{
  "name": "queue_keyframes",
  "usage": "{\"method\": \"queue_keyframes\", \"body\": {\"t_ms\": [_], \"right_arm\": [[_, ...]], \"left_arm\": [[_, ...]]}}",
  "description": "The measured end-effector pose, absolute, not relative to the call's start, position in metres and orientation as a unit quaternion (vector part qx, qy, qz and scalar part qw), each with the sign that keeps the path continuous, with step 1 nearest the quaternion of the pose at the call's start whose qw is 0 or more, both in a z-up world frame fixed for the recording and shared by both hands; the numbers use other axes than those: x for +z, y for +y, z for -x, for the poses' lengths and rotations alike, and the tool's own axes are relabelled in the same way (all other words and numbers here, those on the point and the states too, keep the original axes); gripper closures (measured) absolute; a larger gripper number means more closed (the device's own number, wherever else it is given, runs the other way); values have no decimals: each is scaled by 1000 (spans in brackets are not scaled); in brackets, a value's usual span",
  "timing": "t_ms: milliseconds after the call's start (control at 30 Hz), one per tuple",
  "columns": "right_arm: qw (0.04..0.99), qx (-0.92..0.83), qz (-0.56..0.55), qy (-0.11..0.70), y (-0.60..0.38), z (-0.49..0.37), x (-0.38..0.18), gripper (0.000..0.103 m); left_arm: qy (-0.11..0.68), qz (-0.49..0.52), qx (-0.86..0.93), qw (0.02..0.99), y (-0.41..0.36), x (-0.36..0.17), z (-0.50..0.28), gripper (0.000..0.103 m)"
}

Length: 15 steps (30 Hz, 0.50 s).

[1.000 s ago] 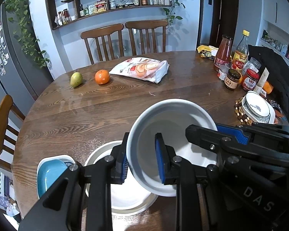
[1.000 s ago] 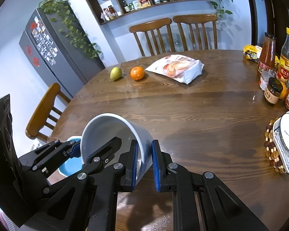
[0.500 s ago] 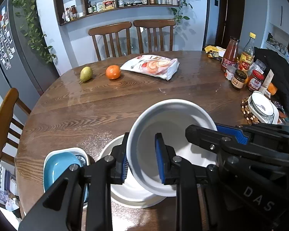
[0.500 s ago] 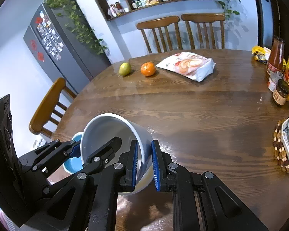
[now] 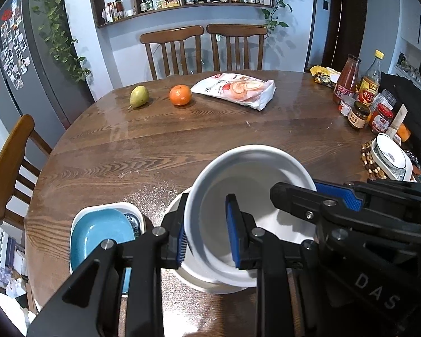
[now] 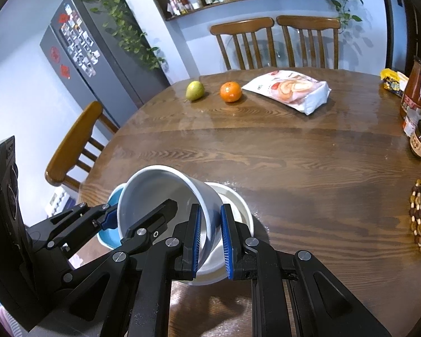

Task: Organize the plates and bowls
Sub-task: 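Lower the ramekin with the left gripper into the large white bowl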

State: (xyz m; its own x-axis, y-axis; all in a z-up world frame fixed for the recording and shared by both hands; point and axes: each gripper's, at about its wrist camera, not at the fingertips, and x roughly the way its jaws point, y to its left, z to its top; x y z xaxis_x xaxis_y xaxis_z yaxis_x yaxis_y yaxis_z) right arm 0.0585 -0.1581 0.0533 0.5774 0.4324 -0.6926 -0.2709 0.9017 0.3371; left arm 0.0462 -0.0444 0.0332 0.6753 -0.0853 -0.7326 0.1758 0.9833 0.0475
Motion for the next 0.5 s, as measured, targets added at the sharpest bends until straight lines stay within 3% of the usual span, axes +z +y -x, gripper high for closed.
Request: {"method": "queue_keyframes", "body": {"t_ms": [500], "right_arm": [[872, 211, -88, 432, -143, -64, 41, 86]], "left_arm": [[416, -47, -60, 906, -32, 20, -50, 81]]}}
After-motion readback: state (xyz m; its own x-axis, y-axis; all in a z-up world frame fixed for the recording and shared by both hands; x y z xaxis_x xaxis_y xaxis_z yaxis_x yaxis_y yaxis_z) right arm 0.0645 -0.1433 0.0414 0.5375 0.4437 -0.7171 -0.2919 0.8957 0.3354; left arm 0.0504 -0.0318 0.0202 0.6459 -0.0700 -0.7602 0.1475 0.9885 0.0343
